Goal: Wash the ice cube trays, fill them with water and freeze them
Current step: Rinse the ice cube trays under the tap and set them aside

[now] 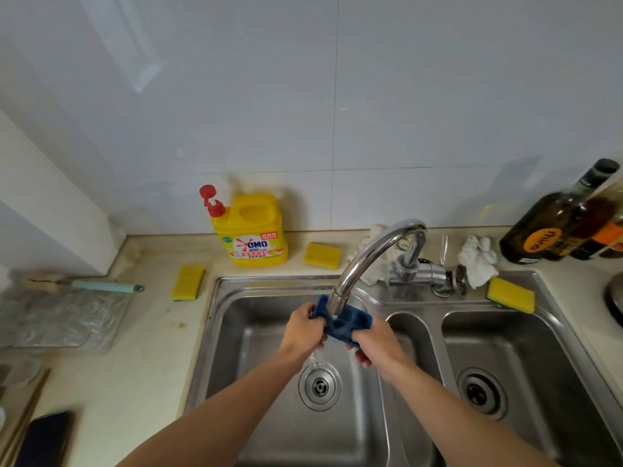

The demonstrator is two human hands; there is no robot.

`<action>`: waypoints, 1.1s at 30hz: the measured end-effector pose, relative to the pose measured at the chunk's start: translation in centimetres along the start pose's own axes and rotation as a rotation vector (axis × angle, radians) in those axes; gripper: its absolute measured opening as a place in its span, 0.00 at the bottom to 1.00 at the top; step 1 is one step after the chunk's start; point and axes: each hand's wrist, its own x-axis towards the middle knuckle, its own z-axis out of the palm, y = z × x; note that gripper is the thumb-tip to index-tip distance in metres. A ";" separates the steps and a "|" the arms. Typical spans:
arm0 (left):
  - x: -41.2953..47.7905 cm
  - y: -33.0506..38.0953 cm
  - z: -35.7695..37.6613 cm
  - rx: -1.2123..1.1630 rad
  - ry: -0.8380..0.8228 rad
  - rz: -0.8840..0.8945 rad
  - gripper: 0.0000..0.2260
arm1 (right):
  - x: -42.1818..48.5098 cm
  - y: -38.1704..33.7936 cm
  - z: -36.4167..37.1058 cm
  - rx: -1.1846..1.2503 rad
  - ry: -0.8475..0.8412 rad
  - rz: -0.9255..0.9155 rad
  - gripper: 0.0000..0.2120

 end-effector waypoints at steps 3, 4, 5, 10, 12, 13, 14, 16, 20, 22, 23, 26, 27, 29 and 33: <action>0.0 -0.1 -0.2 -0.044 0.080 0.029 0.12 | 0.2 0.0 0.7 0.051 0.014 0.024 0.07; -0.1 -0.1 -0.2 -0.066 0.093 0.038 0.13 | 0.2 0.0 0.8 0.057 0.014 0.025 0.07; -0.1 -0.2 -0.1 -0.085 0.096 0.047 0.14 | 0.3 0.0 1.0 0.064 0.008 0.023 0.06; -0.1 -0.4 0.1 -0.221 0.146 0.050 0.27 | 0.0 -0.5 1.6 0.057 -0.051 -0.018 0.06; 0.1 -0.4 0.1 -0.241 0.173 0.027 0.30 | -0.3 -0.6 2.0 0.045 -0.105 -0.023 0.08; 0.3 -0.4 0.1 -0.219 0.185 0.020 0.32 | -0.3 -0.5 2.1 0.060 -0.126 -0.010 0.11; 0.4 -0.4 0.0 -0.186 0.197 0.018 0.33 | -0.3 -0.3 2.0 0.091 -0.145 0.015 0.13; 0.7 -0.2 -0.2 -0.126 0.216 0.029 0.34 | -0.2 0.0 1.6 0.180 -0.173 0.068 0.12; 1.0 0.2 -0.4 -0.060 0.185 0.046 0.33 | 0.3 0.4 0.7 0.220 -0.154 0.094 0.07; 0.9 0.3 -0.2 -0.064 0.150 0.029 0.29 | 0.4 0.4 0.8 0.157 -0.159 0.087 0.08; 0.9 0.4 0.0 -0.072 0.137 0.023 0.26 | 0.3 0.4 0.9 0.111 -0.157 0.080 0.09; 0.8 0.4 0.7 -0.057 0.121 0.025 0.19 | 0.2 0.1 1.5 -0.029 -0.107 0.017 0.07; 0.8 0.4 0.8 -0.055 0.107 0.026 0.18 | 0.3 0.0 1.6 -0.046 -0.083 -0.004 0.07; 0.6 0.3 0.8 -0.101 0.036 0.021 0.16 | 0.3 -0.2 1.5 -0.048 -0.047 -0.013 0.07; -0.2 0.1 0.4 -0.295 -0.178 -0.010 0.23 | 0.4 -0.1 1.0 -0.040 -0.023 -0.012 0.07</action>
